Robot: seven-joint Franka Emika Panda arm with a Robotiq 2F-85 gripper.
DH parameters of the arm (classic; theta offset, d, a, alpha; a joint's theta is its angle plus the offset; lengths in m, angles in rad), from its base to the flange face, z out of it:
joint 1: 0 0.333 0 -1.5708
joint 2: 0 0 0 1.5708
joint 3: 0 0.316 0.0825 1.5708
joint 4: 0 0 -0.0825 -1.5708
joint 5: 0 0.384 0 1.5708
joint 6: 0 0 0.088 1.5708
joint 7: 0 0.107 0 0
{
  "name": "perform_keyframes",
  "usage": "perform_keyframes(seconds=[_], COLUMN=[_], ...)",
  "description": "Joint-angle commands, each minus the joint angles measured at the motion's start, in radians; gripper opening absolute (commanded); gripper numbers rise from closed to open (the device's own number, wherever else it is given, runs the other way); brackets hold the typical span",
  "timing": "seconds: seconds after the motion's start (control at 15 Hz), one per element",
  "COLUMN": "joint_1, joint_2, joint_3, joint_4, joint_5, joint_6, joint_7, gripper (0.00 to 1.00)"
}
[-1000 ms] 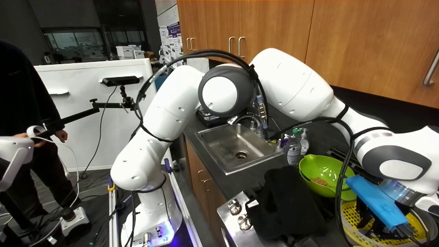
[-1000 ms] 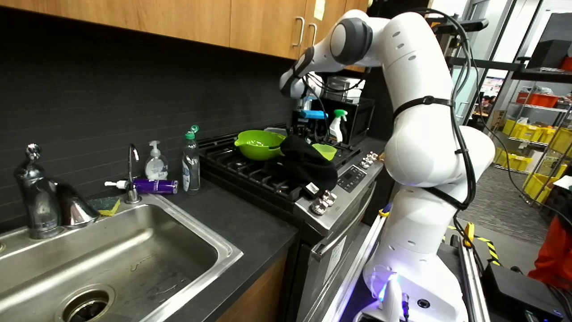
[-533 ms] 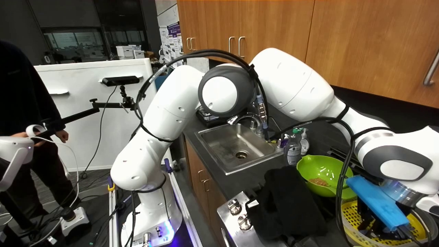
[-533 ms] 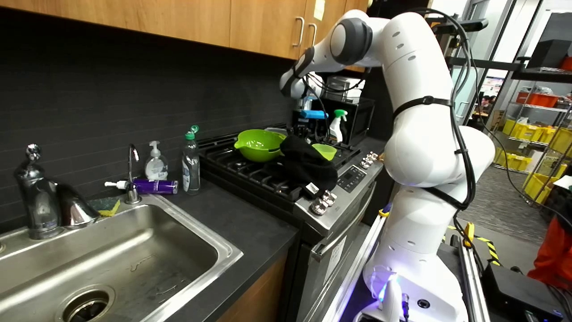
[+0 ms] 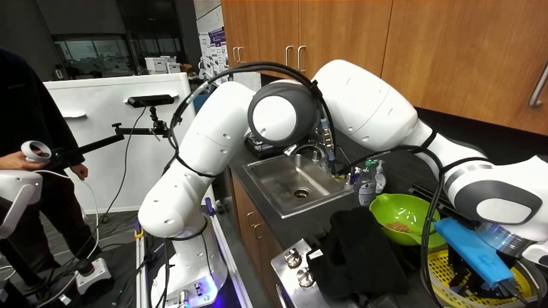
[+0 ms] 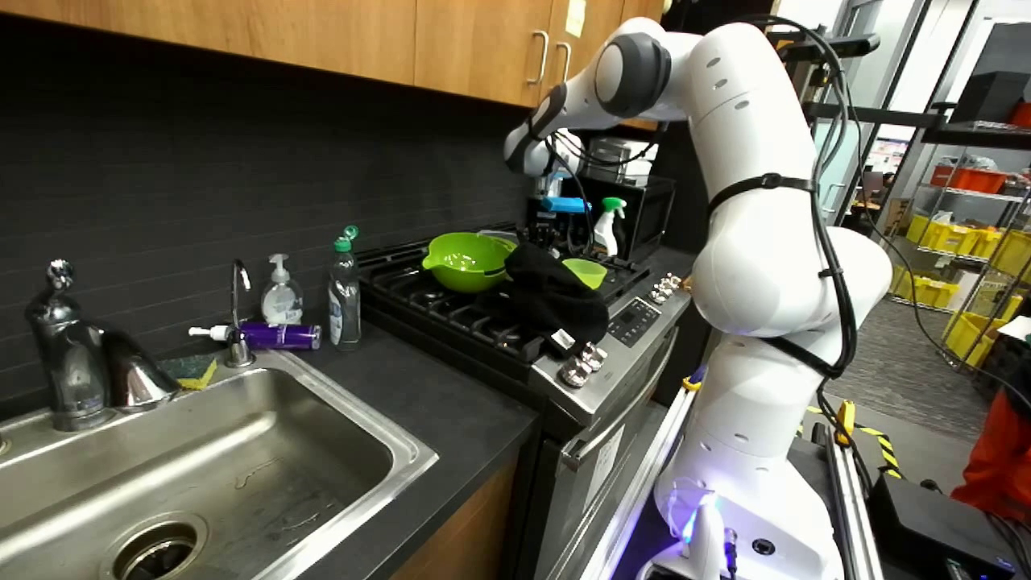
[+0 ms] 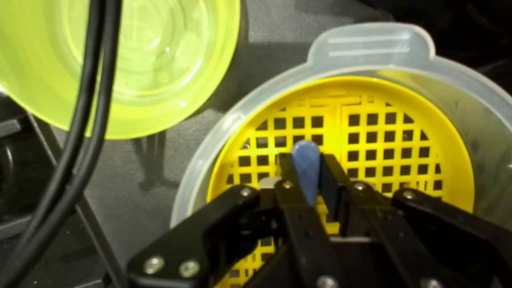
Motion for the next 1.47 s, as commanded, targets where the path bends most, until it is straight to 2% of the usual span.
perform_keyframes(seconds=[0.0,0.73,1.4], joint_1=[-0.009,-0.011,0.008], joint_2=[-0.025,-0.129,-0.336], joint_3=[0.003,-0.012,-0.038], joint_4=[0.014,-0.007,-0.075], joint_5=[-0.01,-0.023,-0.101], joint_6=[-0.003,0.02,-0.036], joint_7=[0.003,-0.002,-0.041], gripper=[0.05,0.05,0.05])
